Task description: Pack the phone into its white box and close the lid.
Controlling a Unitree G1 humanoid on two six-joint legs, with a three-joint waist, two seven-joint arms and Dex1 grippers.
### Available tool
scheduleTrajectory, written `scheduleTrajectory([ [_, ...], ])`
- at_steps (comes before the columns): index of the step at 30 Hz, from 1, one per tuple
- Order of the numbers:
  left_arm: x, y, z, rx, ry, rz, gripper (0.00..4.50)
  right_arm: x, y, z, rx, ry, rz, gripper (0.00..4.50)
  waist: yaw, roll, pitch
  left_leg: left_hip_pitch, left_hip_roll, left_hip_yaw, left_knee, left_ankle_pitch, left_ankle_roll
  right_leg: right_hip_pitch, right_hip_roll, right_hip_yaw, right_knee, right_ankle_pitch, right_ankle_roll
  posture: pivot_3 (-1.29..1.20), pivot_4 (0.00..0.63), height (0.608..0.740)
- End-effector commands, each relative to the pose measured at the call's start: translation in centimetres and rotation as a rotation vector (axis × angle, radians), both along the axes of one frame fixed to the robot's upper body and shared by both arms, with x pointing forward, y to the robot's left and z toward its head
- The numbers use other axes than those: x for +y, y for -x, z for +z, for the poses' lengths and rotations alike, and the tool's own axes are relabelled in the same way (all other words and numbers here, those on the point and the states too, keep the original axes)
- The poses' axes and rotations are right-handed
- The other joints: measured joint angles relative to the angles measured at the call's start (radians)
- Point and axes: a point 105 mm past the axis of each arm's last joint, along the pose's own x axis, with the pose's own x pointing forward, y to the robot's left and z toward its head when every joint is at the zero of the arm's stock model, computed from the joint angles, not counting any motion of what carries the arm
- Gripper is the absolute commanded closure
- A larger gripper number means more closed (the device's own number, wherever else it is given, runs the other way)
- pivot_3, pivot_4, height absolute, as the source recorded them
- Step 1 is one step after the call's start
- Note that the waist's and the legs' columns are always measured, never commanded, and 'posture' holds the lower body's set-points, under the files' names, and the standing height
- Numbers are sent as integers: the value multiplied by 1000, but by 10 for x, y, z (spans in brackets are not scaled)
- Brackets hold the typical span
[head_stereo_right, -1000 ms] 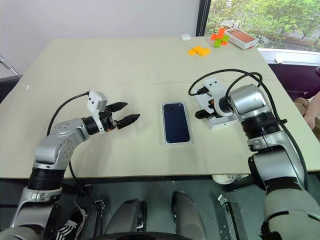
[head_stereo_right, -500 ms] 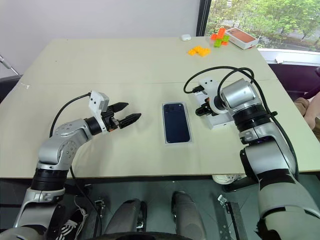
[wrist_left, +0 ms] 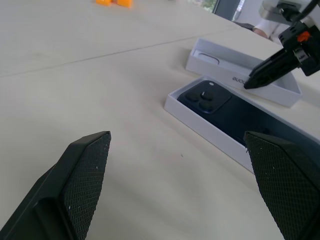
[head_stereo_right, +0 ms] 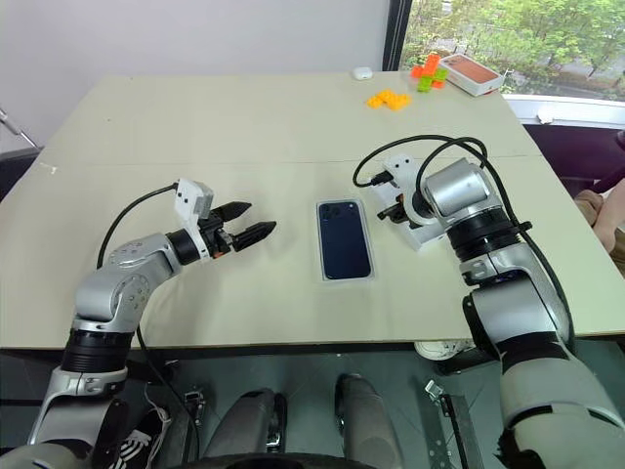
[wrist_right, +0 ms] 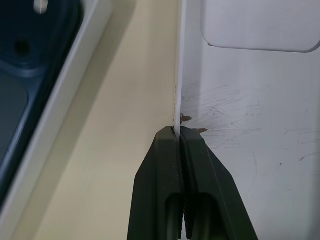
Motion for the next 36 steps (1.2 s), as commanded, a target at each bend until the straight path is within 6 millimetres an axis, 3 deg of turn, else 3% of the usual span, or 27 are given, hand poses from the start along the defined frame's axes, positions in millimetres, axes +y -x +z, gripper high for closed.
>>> scheduleTrajectory([
  [1, 2, -1, 16, -60, 12, 5, 0, 1, -8, 27, -86, 2, 12, 4468, 1, 0, 0, 0, 0, 0, 0, 0, 0, 0, 0, 0, 0, 0, 0, 0, 150, 740],
  [4, 1, -2, 17, -61, 14, 2, 0, -5, -5, 14, -55, 13, -7, 4468, 2, 0, 0, 0, 0, 0, 0, 0, 0, 0, 0, 0, 0, 0, 0, 0, 150, 740],
  [7, 1, -3, 18, -68, 7, 4, 0, -5, -7, 19, -72, -11, -24, 4468, 2, 0, 0, 0, 0, 0, 0, 0, 0, 0, 0, 0, -1, 0, 0, 0, 150, 740],
  [13, 3, -5, 18, -63, 20, 19, 0, 25, -16, 61, -163, -223, 30, 4468, -4, 0, 0, 0, 0, 0, 0, 0, 0, -1, 0, 1, 0, 0, 0, 0, 150, 740],
  [15, 3, -7, 22, -78, 24, 25, 0, 49, -13, 87, -205, -406, 109, 4468, -3, 0, 0, 0, 1, 0, 0, 0, 0, 0, 1, 0, 0, 0, 0, 0, 150, 740],
  [17, 7, -10, 28, -104, 33, 45, 0, 76, -1, 119, -217, -704, 212, 4468, -3, 0, 0, 0, 2, 0, -1, 0, 0, -1, 4, 0, 0, 0, 0, 0, 150, 740],
  [19, 12, -11, 35, -128, 46, 58, 0, 84, 4, 131, -261, -852, 247, 4468, 2, 0, 0, -1, 4, -1, -1, 0, 0, -1, 7, 0, 0, 1, -2, 0, 150, 740],
  [27, 28, -12, 47, -140, 101, 97, 0, 108, 33, 147, -11, -1350, 322, 4468, 5, 0, 0, -1, 3, -4, -1, 0, 0, 0, 5, 0, -1, 1, -2, 0, 150, 740],
  [29, 27, -10, 48, -141, 109, 93, 0, 120, 41, 138, 127, -1456, 357, 4468, 4, 0, 0, -1, 3, -3, -1, 0, 0, -1, 4, 0, 0, 2, -2, 0, 150, 740],
  [36, 18, -3, 52, -149, 144, 51, 0, 135, 50, 106, 227, -1537, 306, 4468, 1, 0, 0, -1, 5, -4, -1, 0, 0, -1, 5, 0, 0, 2, -3, 0, 150, 740],
])
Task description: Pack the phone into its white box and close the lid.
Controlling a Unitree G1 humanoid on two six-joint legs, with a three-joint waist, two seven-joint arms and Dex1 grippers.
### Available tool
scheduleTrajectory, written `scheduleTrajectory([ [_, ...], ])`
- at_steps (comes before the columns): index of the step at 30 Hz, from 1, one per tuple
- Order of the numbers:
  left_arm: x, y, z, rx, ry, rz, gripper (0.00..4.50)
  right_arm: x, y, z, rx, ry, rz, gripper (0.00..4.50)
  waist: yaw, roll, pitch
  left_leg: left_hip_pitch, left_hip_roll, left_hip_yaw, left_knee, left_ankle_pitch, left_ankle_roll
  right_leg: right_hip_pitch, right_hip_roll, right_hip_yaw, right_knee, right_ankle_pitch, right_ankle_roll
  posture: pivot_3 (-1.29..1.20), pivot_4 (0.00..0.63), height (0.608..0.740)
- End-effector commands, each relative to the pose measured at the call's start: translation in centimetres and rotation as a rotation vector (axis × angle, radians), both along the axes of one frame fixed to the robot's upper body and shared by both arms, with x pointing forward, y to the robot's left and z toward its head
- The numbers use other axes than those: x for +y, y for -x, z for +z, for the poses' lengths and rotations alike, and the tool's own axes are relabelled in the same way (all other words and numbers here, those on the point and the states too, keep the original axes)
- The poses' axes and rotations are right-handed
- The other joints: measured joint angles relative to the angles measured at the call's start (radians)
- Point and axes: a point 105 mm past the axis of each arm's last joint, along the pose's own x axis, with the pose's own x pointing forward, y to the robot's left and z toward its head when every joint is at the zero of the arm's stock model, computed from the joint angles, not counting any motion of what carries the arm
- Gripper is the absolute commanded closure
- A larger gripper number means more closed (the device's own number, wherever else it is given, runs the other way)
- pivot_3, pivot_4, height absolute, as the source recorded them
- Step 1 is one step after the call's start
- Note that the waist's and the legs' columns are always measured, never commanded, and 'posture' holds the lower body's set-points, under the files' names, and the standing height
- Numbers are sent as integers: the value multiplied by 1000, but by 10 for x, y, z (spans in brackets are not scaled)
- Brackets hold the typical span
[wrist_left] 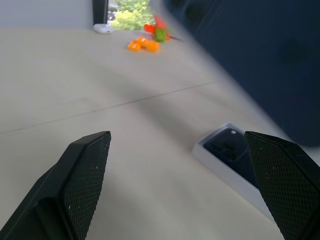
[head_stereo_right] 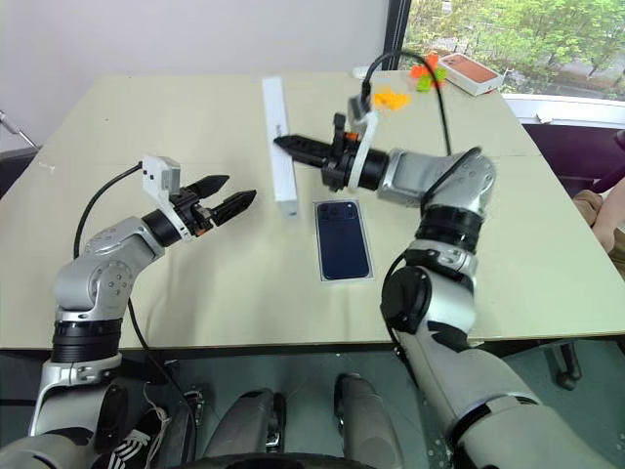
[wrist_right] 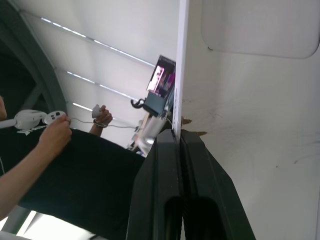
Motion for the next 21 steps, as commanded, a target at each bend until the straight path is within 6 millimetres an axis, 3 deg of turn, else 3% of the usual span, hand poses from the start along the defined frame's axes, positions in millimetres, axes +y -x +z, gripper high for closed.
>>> scheduleTrajectory([
  [1, -3, 7, 14, -47, 25, -24, 0, 0, 7, 3, -5, -60, 0, 4468, 1, 0, 0, 0, 0, 0, 0, 0, 0, 0, 0, 0, 0, 0, 0, 0, 150, 740],
  [9, -6, 14, 11, -37, 40, -53, 0, 3, 19, -47, 107, 10, -45, 4468, -2, 0, 0, 0, 0, 1, 0, 0, 0, 0, 2, 1, -1, 0, 0, 0, 150, 740],
  [16, -13, 17, -3, 11, 51, -80, 0, 0, 24, -64, 149, 47, -61, 4468, -6, 0, 0, 1, 2, 2, 0, 0, 0, 0, 5, 1, -1, 0, 0, 0, 150, 740],
  [19, -25, 21, -21, 70, 53, -115, 747, -6, 22, -69, 167, 57, -86, 4500, -5, 0, 0, 1, 2, 4, 0, 0, 0, 0, 6, 1, -1, 0, 0, 0, 150, 740],
  [21, -31, 23, -27, 92, 56, -129, 1660, -9, 21, -70, 170, 58, -97, 4500, -3, 0, 0, 0, 2, 4, 0, 0, 0, 0, 6, 1, -2, 0, 0, 0, 150, 740],
])
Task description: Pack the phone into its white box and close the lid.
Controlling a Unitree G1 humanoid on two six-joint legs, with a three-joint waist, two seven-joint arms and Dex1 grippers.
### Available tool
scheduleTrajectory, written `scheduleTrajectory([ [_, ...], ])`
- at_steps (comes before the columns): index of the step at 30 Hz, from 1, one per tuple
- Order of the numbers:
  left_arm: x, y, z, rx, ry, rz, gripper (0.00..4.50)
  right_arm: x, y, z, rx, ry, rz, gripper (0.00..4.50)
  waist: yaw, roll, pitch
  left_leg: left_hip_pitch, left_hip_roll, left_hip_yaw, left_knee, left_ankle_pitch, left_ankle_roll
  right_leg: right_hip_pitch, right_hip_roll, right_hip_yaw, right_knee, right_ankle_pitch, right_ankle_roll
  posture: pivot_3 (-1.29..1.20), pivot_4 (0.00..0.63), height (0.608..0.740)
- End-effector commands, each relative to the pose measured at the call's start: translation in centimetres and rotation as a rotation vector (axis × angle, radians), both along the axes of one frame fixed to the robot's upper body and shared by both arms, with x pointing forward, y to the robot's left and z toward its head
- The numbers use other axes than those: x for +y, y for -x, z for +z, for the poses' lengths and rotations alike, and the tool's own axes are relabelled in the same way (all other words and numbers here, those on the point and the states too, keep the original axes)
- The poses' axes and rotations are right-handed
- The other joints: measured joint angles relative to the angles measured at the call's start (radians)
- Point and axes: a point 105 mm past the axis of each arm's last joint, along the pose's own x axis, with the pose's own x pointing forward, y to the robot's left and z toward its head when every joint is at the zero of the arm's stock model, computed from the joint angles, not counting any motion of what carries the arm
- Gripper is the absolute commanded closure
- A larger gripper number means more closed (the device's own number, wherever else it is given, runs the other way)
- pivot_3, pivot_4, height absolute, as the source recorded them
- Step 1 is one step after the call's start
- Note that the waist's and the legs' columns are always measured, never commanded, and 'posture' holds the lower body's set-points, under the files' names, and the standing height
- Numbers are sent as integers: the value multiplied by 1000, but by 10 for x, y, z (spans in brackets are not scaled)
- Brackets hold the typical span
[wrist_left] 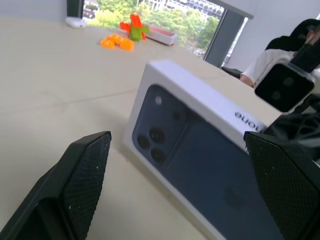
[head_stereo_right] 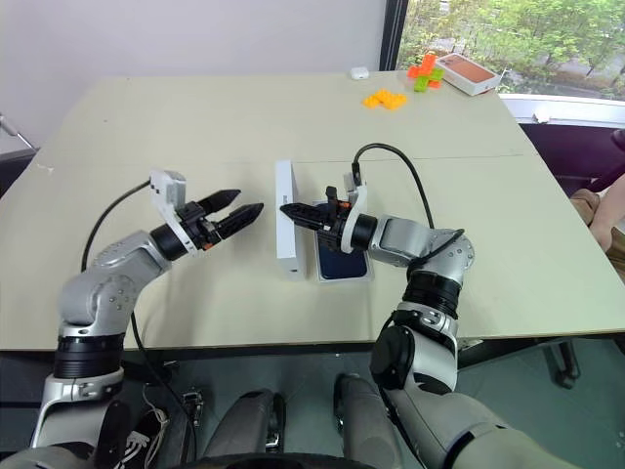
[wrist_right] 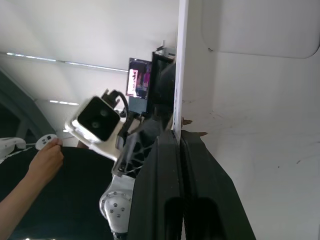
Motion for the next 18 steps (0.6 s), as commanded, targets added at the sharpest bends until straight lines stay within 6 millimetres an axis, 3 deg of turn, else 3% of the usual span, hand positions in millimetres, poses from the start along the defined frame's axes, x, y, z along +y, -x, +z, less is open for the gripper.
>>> scheduleTrajectory([
  [1, -12, 5, -3, 6, -1, -32, 2135, -2, 1, 10, -43, -20, -2, 4500, 0, 0, 0, 0, 0, 0, 0, 0, 0, 0, 0, 0, 0, 0, 0, 0, 150, 740],
  [5, -24, 5, -16, 24, -36, -50, 4128, -6, 2, 6, -38, -5, -11, 4500, 0, 0, 0, 0, 0, 1, 0, 0, 0, 0, 0, 0, -1, 0, 0, 0, 150, 740],
  [6, -27, 4, -16, 23, -31, -45, 4436, -6, 2, 4, -35, 1, -14, 4500, 1, 0, 0, 0, 0, 1, 0, 0, 0, 0, 0, 0, -1, 0, 0, 0, 150, 740],
  [13, -45, -2, -13, 7, -14, -59, 4436, -10, 2, 5, -69, 23, -19, 4500, 1, 0, 0, 0, 0, 1, 0, 0, 0, 0, 1, 0, -1, 0, 0, 0, 150, 740],
  [16, -52, -2, -14, 17, -20, -96, 4500, -13, 0, 6, -82, 37, -28, 3615, 0, 0, 0, 0, 0, 1, 0, 0, 0, 0, 1, 0, -1, 0, 0, 0, 150, 740],
  [18, -54, -4, -12, 24, -6, -108, 4500, -16, -1, 7, -103, 68, -37, 2620, 0, 0, 0, 0, 0, 1, 0, 0, 0, 0, 1, 0, -1, 0, 0, 0, 150, 740],
])
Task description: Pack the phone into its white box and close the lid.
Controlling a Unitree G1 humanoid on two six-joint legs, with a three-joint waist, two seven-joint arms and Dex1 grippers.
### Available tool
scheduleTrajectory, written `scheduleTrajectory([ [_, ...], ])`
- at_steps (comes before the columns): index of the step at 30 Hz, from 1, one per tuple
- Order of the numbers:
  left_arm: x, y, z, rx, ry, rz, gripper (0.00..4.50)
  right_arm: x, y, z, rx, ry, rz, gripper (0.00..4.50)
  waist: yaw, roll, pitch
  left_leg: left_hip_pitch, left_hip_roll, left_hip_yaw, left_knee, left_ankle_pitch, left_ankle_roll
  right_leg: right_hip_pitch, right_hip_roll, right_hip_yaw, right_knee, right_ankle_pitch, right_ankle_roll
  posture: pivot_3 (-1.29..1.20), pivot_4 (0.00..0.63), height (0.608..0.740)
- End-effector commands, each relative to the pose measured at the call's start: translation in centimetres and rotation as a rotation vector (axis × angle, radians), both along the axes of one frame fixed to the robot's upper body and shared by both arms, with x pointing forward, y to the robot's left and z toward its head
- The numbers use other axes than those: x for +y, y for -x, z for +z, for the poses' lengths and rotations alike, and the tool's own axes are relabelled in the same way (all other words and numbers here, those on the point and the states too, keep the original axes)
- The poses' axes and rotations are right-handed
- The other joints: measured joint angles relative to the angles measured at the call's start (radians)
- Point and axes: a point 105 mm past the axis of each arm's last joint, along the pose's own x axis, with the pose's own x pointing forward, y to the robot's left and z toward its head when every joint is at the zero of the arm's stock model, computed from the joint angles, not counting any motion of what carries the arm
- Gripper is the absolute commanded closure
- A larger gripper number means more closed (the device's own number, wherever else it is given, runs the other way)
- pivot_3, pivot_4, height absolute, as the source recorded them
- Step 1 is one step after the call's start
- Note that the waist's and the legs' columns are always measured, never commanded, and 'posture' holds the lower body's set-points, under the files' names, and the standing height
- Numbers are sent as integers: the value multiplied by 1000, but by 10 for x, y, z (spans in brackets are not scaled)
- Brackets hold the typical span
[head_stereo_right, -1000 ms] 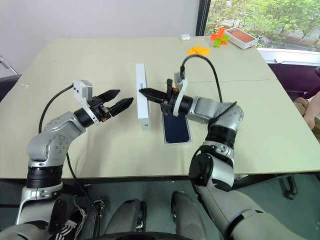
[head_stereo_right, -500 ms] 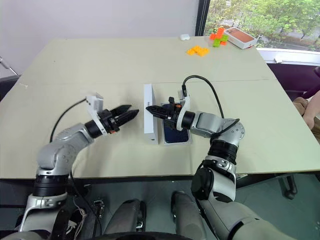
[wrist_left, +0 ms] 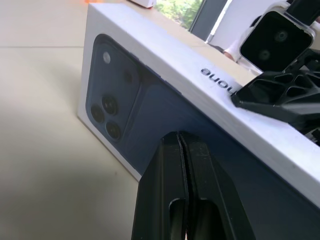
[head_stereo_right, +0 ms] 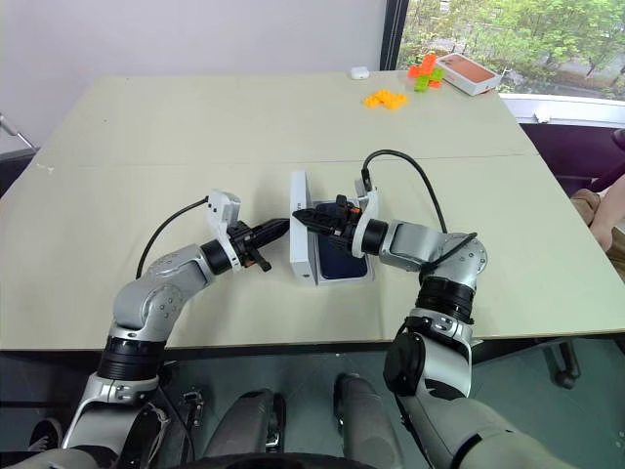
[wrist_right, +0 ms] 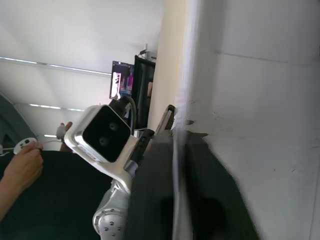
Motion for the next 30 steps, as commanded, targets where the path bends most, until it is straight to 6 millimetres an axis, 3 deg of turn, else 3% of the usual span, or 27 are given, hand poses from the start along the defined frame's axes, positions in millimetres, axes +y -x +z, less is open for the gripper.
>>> scheduleTrajectory([
  [1, -7, -1, 12, -34, 20, -38, 4500, -4, -1, 10, -78, 39, -12, 2064, 1, 0, 0, 0, 0, 0, 0, 0, 0, 0, 0, 0, 0, 0, 0, 0, 150, 740],
  [4, -13, -2, 9, -25, 17, -63, 4500, -11, -2, 18, -195, 143, -14, 615, 1, 0, 0, 0, 0, 0, 0, 0, 0, 0, 0, 0, -1, 0, 0, 0, 150, 740],
  [7, -23, -1, 7, -6, 22, -104, 4500, -35, -20, 38, -326, 240, -64, 615, 1, 0, 0, -1, -1, 0, 0, 0, 0, 0, 0, 0, -2, -2, 3, 0, 150, 740],
  [12, -36, -3, 6, 21, 29, -152, 4500, -70, -37, 49, -536, 451, -79, 615, 1, 0, 0, -1, -2, 0, 0, -2, 3, 2, 1, 0, -7, -2, 4, 0, 150, 740],
  [15, -47, -3, 3, 31, 21, -188, 4500, -78, -42, 51, -653, 570, -59, 615, 1, 0, 0, -1, -2, 1, 0, -4, 7, 2, 2, 0, -8, -2, 4, 0, 150, 740],
  [19, -57, -3, -1, 28, 0, -206, 4500, -71, -42, 47, -707, 602, -21, 615, 3, 0, 0, -2, -1, 2, 0, -6, 11, 1, 2, 1, -8, -1, 1, 0, 150, 740],
  [23, -48, -9, 6, -5, -8, -165, 4500, -69, -43, 38, -758, 671, -4, 615, 9, 0, 0, -2, 1, 2, 0, -7, 12, 0, 2, 1, -8, 0, 1, 0, 150, 740],
  [30, -2, -27, 33, -106, -24, 35, 4500, -72, -52, 35, -844, 759, -43, 615, 7, 0, 0, -1, 1, 2, 0, -7, 12, 0, 1, 4, -8, 0, 1, 0, 150, 740],
])
